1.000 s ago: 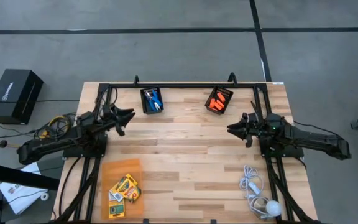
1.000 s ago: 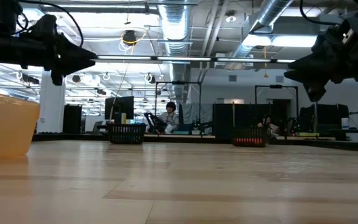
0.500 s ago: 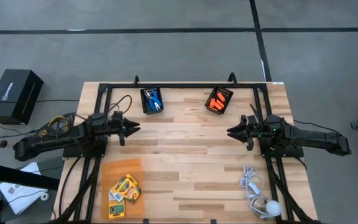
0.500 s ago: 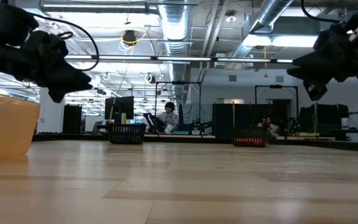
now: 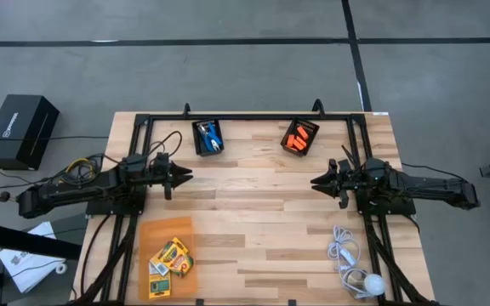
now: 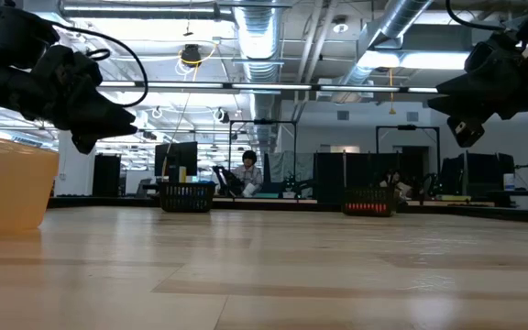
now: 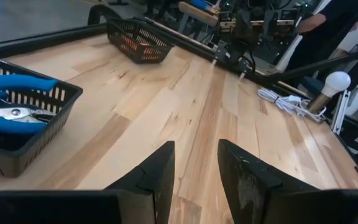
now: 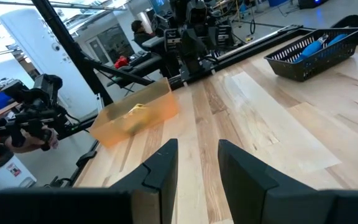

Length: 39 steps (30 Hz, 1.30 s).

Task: Pick & Place School Supplies
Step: Return to home position

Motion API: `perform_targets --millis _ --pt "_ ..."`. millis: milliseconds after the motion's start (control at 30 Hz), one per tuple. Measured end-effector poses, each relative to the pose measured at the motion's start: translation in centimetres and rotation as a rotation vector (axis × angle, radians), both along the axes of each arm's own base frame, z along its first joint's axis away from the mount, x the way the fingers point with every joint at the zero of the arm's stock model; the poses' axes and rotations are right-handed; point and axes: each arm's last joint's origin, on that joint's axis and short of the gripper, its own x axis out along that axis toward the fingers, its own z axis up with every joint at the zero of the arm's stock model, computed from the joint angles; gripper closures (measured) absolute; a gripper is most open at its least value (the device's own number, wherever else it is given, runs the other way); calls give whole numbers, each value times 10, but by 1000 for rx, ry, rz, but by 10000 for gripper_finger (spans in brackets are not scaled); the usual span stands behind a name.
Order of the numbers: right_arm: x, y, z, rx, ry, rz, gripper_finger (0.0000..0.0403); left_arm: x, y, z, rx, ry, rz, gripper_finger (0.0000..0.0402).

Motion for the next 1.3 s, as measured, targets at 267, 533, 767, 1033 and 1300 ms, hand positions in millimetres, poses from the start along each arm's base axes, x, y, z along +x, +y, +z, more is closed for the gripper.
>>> perform_targets --millis 267,533,767,1033,1300 --pt "0 0 0 0 0 -1 296 0 0 0 -4 -3 -3 284" --pt "0 0 0 0 1 -2 296 0 0 0 -3 -6 -2 284" --pt "0 0 0 0 1 -2 296 0 0 1 -1 -11 -2 284" --pt "0 0 0 0 1 -2 296 0 0 1 -1 -12 -2 284" --pt "0 0 0 0 1 -2 296 0 0 2 1 -18 -2 284"
